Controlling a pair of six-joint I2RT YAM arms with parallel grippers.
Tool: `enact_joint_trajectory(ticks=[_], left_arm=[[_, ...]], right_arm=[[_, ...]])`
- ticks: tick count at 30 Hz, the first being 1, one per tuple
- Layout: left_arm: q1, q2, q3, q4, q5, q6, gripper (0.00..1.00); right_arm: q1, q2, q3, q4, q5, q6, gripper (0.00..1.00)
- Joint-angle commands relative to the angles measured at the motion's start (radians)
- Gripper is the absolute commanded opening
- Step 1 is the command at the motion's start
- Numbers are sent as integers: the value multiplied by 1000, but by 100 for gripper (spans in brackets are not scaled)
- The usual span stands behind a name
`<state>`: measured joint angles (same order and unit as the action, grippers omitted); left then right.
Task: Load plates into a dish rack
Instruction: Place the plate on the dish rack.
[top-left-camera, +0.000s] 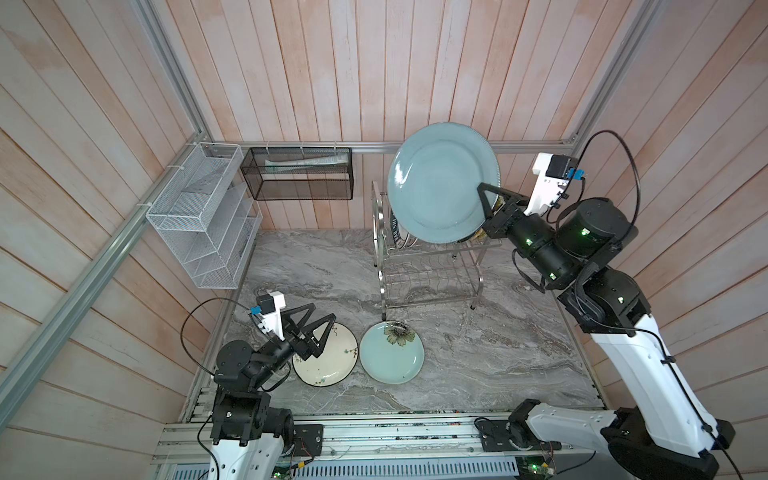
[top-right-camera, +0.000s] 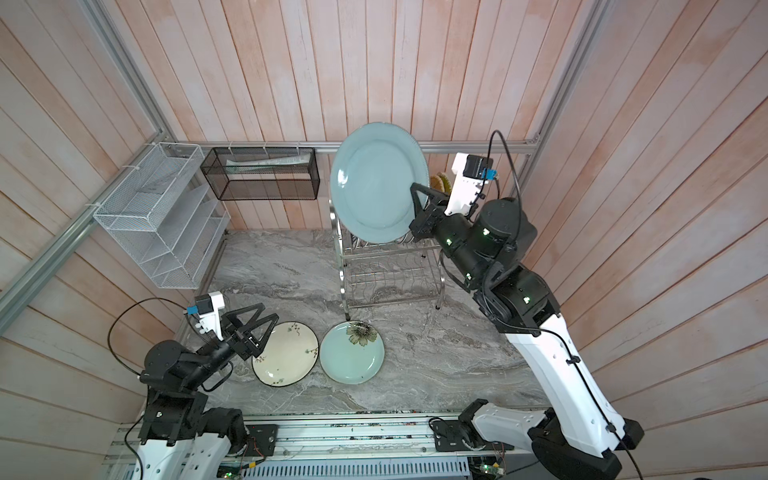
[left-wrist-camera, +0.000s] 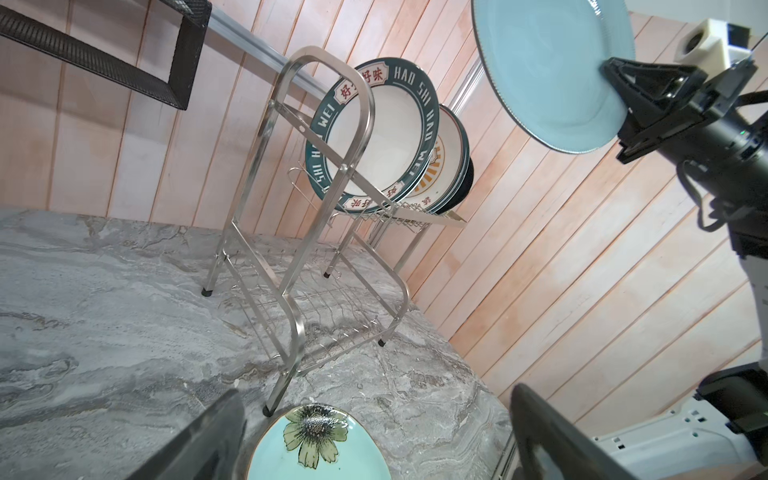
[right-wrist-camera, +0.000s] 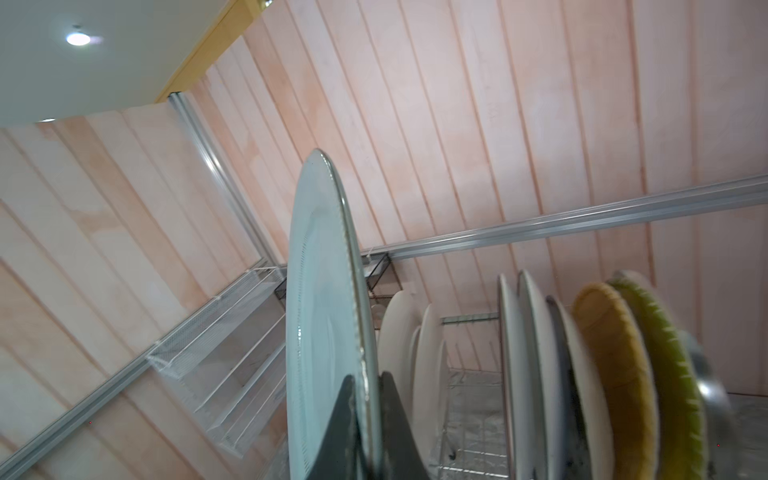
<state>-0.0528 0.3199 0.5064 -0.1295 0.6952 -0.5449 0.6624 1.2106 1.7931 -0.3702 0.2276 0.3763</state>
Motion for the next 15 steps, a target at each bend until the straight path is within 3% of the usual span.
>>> enact_joint_trajectory(ticks=[1, 15], left_arm=[[0, -31, 12, -21, -20, 38, 100], [16, -60, 2, -18, -9, 32, 100]], right_arm=[[-4, 22, 115, 92, 253, -119, 0], [1, 223, 316, 58, 429, -288, 0]])
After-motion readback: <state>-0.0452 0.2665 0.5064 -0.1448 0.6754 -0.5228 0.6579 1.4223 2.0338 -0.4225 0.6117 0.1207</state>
